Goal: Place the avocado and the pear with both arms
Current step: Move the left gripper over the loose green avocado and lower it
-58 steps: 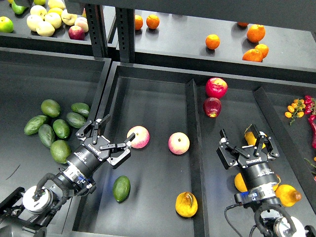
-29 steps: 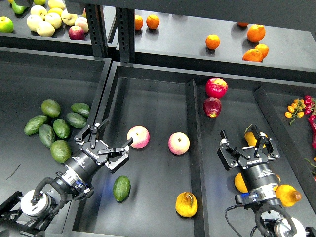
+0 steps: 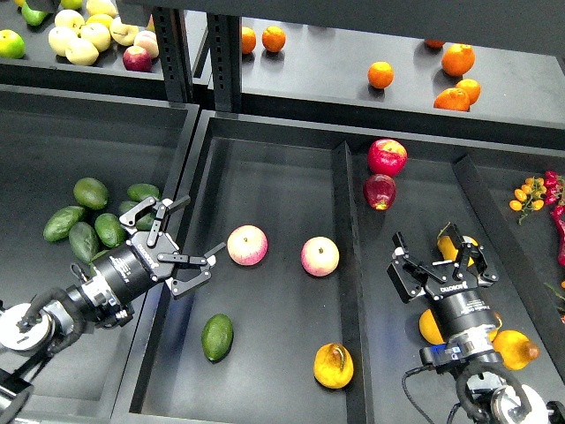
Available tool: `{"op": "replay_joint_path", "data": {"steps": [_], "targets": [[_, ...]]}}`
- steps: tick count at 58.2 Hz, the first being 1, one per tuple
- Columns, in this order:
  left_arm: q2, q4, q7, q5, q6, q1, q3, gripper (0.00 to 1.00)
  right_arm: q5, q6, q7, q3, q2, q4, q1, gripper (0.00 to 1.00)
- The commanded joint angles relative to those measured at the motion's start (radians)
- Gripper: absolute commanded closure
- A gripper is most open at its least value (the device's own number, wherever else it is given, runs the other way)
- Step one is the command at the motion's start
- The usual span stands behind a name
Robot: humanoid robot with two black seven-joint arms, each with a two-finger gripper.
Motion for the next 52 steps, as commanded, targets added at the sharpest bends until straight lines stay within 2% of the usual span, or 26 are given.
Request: {"op": "replay_joint_path", "data": {"steps": [1,16,32,35,52], "targets": [[0.045,-0.004,0.003,0.081,0.0,-0.069,0.105,0.01,-0.002,-0.041,0.0,0.017,0.0,0.0,0.033,0.01],[0.085,-0.008,0.023,0.29,0.0,-0.229,0.32,0.01,-0.002,-0.125,0.0,0.088,0.0,-0.017,0.148,0.01],[0.18,-0.056,0.023,0.447,0.0,-0.431,0.527,0.01,0.0,-0.125,-0.001,0.089,0.0,-0.02,0.16,0.01],[0.191,-0.057,0.023,0.477,0.0,-0.5,0.634,0.01,0.0,-0.125,-0.001,0.089,0.0,-0.021,0.162,0.01],[0.179,-0.065,0.023,0.54,0.0,-0.742,0.961,0.01,-0.003,-0.199,0.0,0.121,0.0,-0.035,0.278,0.01]]}}
